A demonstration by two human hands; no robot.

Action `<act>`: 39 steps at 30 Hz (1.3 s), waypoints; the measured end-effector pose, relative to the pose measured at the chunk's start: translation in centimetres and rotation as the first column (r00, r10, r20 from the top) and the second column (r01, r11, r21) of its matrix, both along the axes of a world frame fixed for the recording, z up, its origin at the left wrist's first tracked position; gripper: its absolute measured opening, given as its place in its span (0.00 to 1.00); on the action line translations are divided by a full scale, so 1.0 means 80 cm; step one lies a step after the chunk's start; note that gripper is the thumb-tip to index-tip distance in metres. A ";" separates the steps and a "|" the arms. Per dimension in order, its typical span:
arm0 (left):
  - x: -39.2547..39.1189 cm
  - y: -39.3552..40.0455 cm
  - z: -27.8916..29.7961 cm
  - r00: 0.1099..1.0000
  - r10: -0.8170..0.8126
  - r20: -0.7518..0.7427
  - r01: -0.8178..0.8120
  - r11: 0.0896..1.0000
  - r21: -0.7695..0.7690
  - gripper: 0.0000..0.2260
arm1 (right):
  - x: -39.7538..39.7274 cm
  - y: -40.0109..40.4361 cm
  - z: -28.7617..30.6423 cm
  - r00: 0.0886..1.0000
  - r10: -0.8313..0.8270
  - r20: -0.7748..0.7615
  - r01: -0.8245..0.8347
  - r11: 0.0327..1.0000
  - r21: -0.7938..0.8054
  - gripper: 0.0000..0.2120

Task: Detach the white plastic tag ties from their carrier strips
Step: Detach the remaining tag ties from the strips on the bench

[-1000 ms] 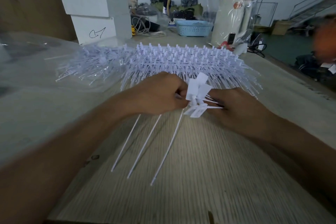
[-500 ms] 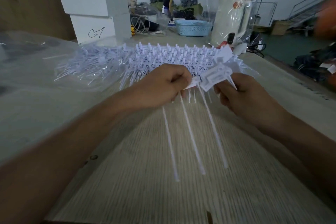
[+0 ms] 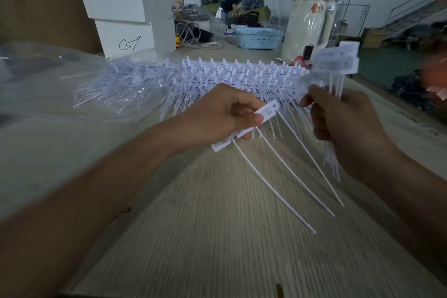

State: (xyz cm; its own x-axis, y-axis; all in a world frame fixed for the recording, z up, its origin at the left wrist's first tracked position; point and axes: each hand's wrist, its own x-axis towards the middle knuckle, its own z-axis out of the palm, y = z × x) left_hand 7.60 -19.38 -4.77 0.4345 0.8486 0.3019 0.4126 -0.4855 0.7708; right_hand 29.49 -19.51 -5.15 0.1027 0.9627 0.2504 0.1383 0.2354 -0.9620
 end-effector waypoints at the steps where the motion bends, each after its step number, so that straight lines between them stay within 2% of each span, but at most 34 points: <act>1: 0.002 -0.001 -0.002 1.000 -0.010 -0.017 0.009 1.000 -0.010 0.05 | 0.002 0.001 0.001 1.000 -0.009 -0.028 0.010 1.000 0.014 0.14; 3: 0.007 -0.003 -0.006 0.999 -0.030 -0.022 0.029 0.999 -0.026 0.05 | 0.001 0.001 0.000 1.000 0.024 -0.014 -0.024 1.000 0.019 0.13; 6: 0.010 -0.003 -0.008 0.999 -0.036 -0.011 0.036 0.999 -0.005 0.06 | -0.005 -0.003 -0.006 0.987 0.103 0.123 -0.109 0.993 0.039 0.14; 10: 0.010 -0.002 -0.007 1.000 0.016 0.025 -0.018 0.999 0.051 0.05 | -0.010 -0.002 -0.008 0.962 0.107 0.250 -0.135 0.986 0.095 0.17; 13: 0.008 0.000 -0.006 0.994 0.064 0.089 -0.070 0.995 0.073 0.04 | -0.010 -0.004 -0.007 0.955 0.185 0.232 -0.180 0.983 -0.042 0.21; 15: 0.008 0.000 -0.005 0.993 0.073 0.098 -0.082 0.993 0.087 0.04 | -0.009 -0.007 -0.006 0.943 0.261 0.209 -0.245 0.964 -0.099 0.20; 18: 0.012 0.000 -0.006 0.984 0.145 0.101 -0.153 0.985 0.079 0.04 | -0.011 -0.008 -0.007 0.944 0.295 0.148 -0.290 0.956 -0.052 0.17; 23: 0.019 0.000 -0.009 0.967 0.242 0.075 -0.235 0.968 -0.092 0.10 | -0.013 -0.007 -0.012 0.962 0.249 0.109 -0.249 0.968 -0.012 0.15; 26: 0.020 -0.006 -0.008 0.963 0.212 0.165 -0.175 0.961 -0.213 0.12 | -0.011 -0.007 -0.010 0.968 0.236 0.080 -0.239 0.971 0.030 0.15; 31: 0.021 -0.007 -0.008 0.965 0.165 0.204 -0.108 0.959 -0.264 0.18 | -0.011 -0.009 -0.013 0.949 0.290 0.124 -0.305 0.945 0.122 0.16; 36: 0.016 -0.002 -0.003 0.960 0.117 0.255 -0.034 0.951 -0.306 0.12 | -0.007 -0.009 -0.014 0.892 0.439 0.106 -0.451 0.873 0.184 0.16; 39: 0.009 0.001 -0.003 0.976 0.077 0.205 -0.019 0.962 -0.273 0.14 | -0.004 -0.012 -0.011 0.860 0.452 0.237 -0.499 0.840 0.211 0.15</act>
